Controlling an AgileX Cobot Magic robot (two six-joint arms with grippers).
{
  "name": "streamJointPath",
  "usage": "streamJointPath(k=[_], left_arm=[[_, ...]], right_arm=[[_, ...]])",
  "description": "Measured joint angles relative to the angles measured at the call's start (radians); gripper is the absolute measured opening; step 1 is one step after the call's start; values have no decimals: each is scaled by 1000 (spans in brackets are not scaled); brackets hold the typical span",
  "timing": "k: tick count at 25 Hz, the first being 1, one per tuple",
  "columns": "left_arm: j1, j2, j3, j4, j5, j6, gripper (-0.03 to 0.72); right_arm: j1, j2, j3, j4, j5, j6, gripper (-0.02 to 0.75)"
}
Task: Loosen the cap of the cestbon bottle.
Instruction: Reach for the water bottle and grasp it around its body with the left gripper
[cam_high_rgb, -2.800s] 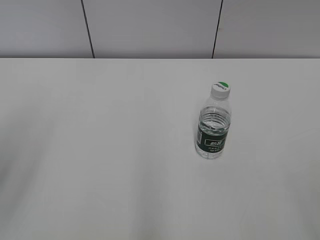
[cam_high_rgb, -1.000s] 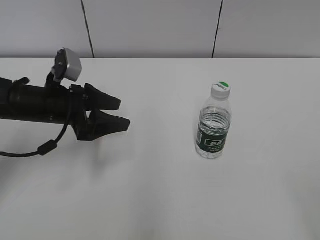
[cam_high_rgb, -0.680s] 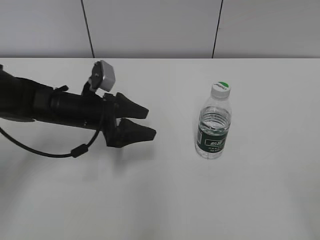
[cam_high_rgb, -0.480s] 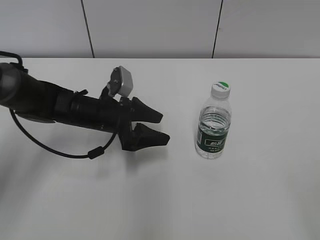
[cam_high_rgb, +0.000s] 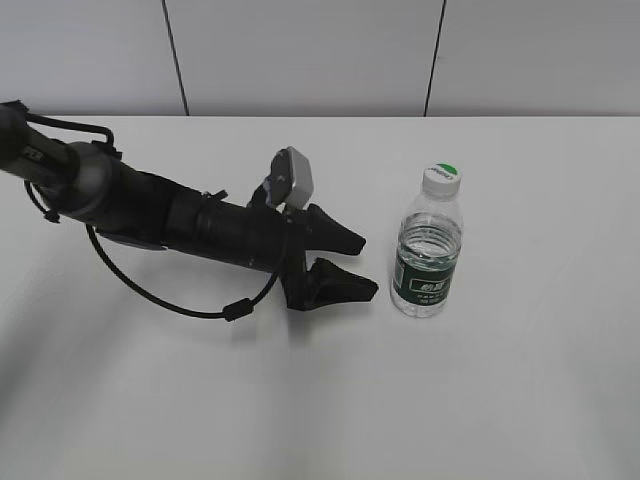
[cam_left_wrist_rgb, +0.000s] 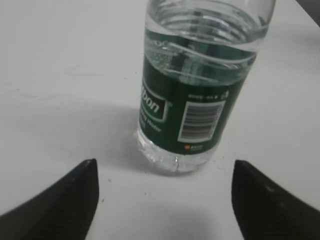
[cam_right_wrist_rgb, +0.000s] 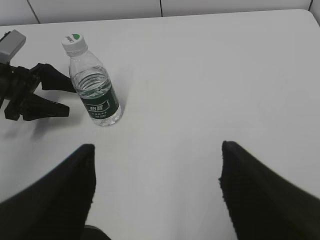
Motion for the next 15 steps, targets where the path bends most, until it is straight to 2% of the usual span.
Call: streamJointPath(k=[8, 15], left_arm=[[-66, 54, -108, 0, -3, 1, 641], [-114, 88, -151, 0, -11, 1, 645]], right_arm=[[0, 0, 0, 0, 0, 0, 590], [0, 0, 0, 0, 0, 0, 590]])
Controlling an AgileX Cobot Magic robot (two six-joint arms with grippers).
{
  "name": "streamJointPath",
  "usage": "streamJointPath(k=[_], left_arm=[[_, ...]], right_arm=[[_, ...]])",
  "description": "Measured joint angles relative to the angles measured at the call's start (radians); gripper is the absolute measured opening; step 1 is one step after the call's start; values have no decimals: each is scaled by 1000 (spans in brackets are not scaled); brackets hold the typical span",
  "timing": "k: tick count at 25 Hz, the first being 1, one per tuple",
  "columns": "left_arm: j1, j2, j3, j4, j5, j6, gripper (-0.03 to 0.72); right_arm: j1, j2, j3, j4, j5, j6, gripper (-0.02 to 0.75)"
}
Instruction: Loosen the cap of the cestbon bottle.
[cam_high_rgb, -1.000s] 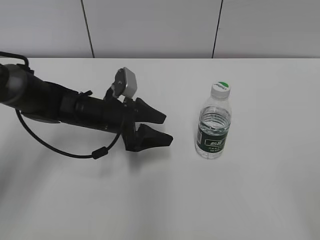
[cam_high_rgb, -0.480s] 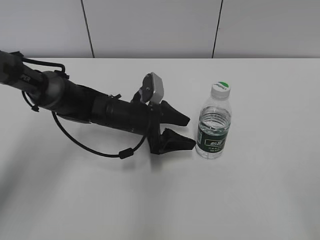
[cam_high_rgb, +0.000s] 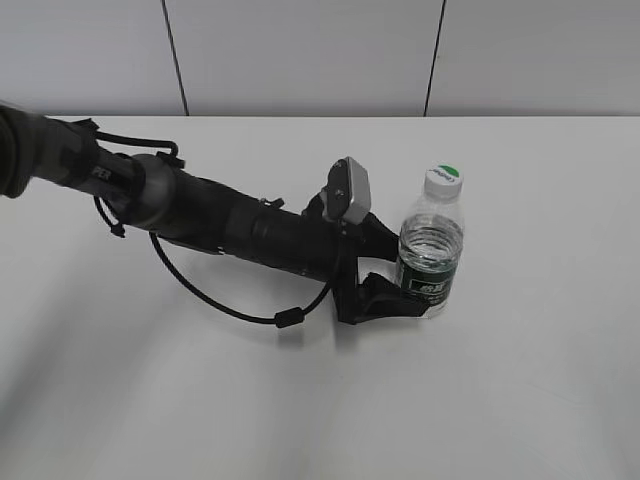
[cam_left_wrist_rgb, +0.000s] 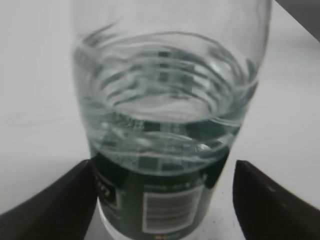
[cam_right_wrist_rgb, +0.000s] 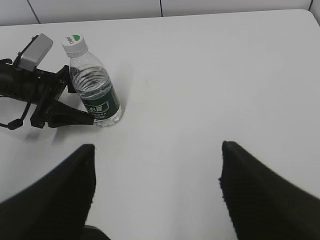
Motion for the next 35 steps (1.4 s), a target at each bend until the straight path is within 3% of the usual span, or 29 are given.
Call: streamJointPath(k=[13, 22, 35], left_arm=[[-52, 49, -89, -6, -12, -11, 644], [-54, 60, -95, -20, -11, -11, 540], [-54, 60, -95, -20, -9, -11, 507]], right_arm=[[0, 0, 0, 0, 0, 0, 590], [0, 0, 0, 0, -1, 0, 590], [0, 64, -18, 16, -27, -47, 590]])
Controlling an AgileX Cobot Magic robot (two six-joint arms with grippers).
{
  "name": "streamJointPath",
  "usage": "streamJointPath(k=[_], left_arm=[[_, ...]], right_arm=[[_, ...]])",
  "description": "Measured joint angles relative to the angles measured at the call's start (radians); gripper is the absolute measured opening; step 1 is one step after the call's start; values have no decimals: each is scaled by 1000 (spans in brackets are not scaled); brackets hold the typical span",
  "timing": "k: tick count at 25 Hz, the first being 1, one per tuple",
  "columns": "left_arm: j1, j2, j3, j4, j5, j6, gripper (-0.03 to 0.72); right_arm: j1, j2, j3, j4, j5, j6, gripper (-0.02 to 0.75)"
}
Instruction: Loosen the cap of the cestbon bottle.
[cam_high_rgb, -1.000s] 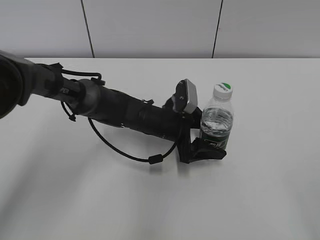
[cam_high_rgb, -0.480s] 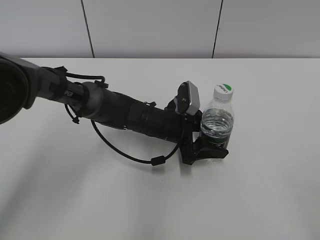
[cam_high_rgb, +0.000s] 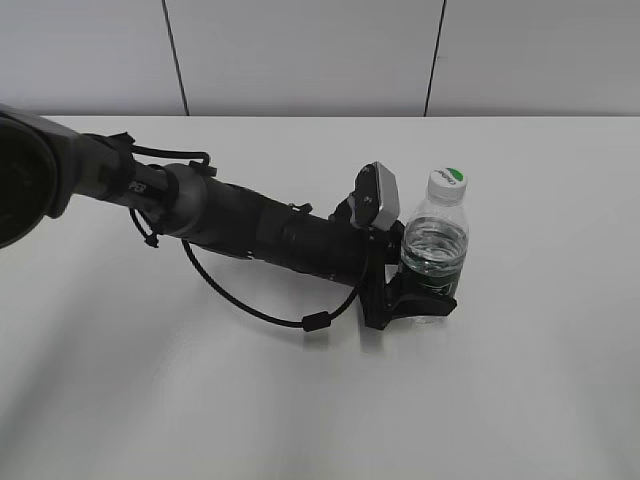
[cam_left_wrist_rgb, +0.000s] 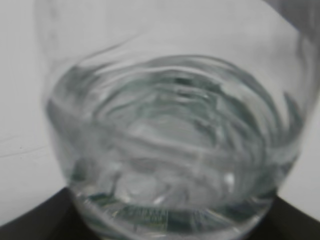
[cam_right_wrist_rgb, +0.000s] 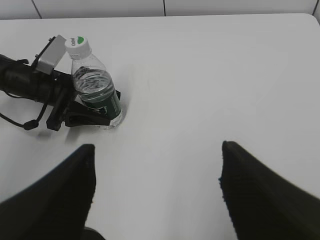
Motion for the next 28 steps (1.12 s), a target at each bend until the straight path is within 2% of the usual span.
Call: streamJointPath(k=[7, 11, 17, 20, 28], left_arm=[[0, 0, 0, 0, 0, 0, 507], [0, 0, 0, 0, 1, 0, 507], [0, 0, 0, 0, 2, 0, 507], [0, 0, 0, 0, 3, 0, 507], [0, 0, 0, 0, 6, 0, 507]], right_arm=[[2, 347, -85, 98, -130, -129, 590], [31, 500, -146, 159, -210, -170, 590], [69, 693, -254, 269, -221, -265, 590], [95, 833, -334, 304, -185, -292, 590], [176, 1158, -588, 324, 78, -304, 590]])
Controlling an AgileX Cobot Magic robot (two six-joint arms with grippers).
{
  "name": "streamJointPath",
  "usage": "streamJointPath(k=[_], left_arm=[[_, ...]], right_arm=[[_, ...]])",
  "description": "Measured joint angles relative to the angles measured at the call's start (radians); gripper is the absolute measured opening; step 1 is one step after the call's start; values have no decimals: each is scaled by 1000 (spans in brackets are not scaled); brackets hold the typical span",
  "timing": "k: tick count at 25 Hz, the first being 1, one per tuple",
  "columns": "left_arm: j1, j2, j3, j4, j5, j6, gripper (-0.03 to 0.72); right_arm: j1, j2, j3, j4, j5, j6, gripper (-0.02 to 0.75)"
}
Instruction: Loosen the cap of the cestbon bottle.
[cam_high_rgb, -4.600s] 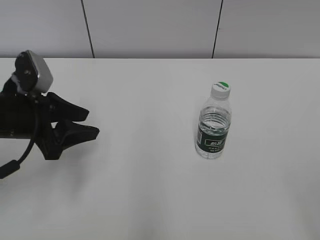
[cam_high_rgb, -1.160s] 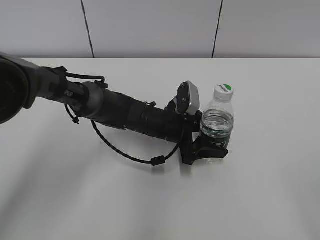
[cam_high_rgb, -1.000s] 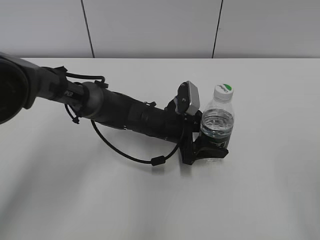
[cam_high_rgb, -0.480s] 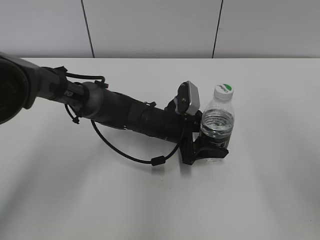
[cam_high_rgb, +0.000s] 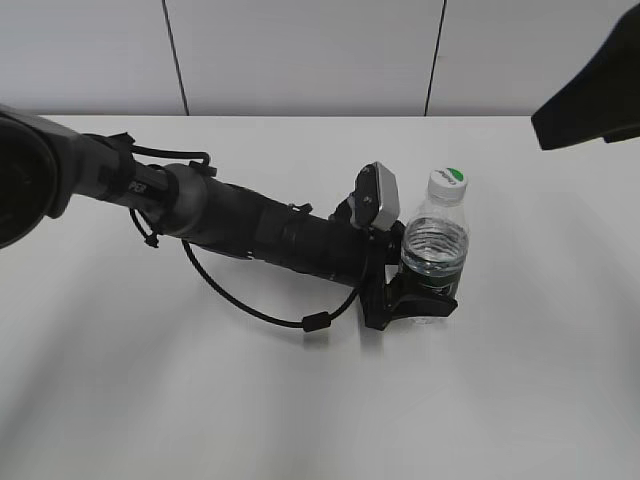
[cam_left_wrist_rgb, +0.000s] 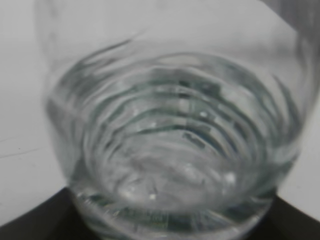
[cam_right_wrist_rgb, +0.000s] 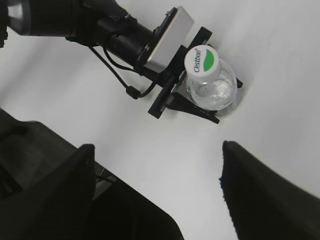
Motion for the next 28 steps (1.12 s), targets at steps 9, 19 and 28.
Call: streamJointPath(k=[9, 19, 28], left_arm=[[0, 0, 0, 0, 0, 0, 507], [0, 0, 0, 1, 1, 0, 507], [0, 0, 0, 1, 1, 0, 507]], right_arm=[[13, 257, -200, 5, 111, 101, 590], [41, 453, -345, -12, 136, 216, 590], [146, 535, -372, -190, 141, 354, 590]])
